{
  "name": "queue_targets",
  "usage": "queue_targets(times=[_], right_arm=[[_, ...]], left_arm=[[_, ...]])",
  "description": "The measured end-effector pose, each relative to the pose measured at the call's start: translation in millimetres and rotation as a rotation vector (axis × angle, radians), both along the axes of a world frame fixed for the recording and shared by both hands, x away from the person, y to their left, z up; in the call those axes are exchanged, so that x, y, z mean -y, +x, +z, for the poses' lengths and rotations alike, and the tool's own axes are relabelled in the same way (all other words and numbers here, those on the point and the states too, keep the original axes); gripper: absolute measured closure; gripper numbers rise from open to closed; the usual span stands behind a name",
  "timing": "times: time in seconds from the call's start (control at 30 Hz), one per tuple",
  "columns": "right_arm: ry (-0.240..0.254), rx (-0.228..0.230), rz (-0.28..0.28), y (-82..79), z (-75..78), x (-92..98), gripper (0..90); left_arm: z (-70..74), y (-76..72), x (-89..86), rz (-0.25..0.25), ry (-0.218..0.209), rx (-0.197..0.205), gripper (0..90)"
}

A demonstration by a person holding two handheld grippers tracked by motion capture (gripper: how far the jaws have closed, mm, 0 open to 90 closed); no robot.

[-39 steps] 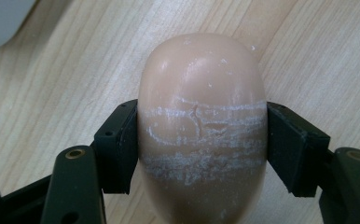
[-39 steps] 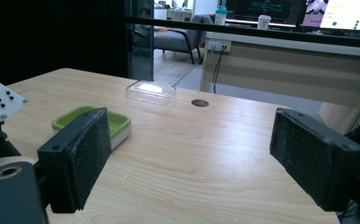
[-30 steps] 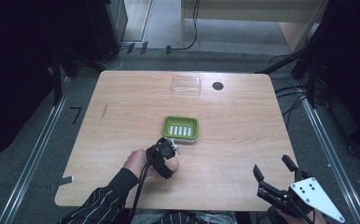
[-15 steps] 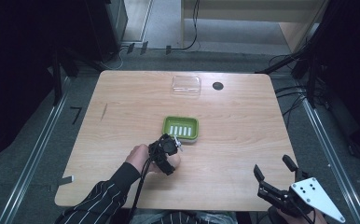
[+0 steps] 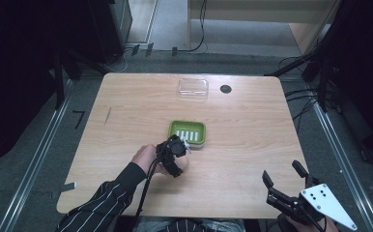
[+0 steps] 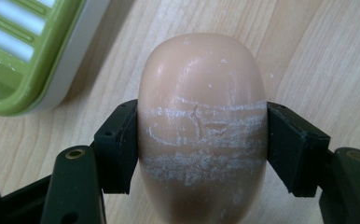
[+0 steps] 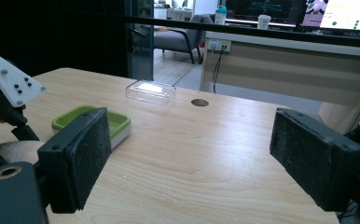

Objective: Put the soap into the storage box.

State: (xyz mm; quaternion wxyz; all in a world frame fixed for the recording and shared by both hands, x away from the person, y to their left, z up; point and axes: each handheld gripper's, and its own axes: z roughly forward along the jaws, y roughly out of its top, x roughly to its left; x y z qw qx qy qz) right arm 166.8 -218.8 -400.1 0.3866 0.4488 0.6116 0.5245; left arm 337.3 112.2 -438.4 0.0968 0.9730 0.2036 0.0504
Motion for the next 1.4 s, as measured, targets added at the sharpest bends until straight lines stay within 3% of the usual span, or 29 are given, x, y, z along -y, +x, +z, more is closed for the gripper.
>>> queue_targets(times=[1.03, 1.4], right_arm=[[-0.001, 0.002, 0.002, 0.5, -0.1, 0.4, 13.2], [-0.001, 0.002, 0.002, 0.5, -0.2, 0.4, 13.2]], left_arm=[[18.1, 16.5, 12.8, -0.113, 0.017, 0.026, 33.5], [32.4, 26.8, 13.9, -0.136, 0.012, 0.054, 33.5]])
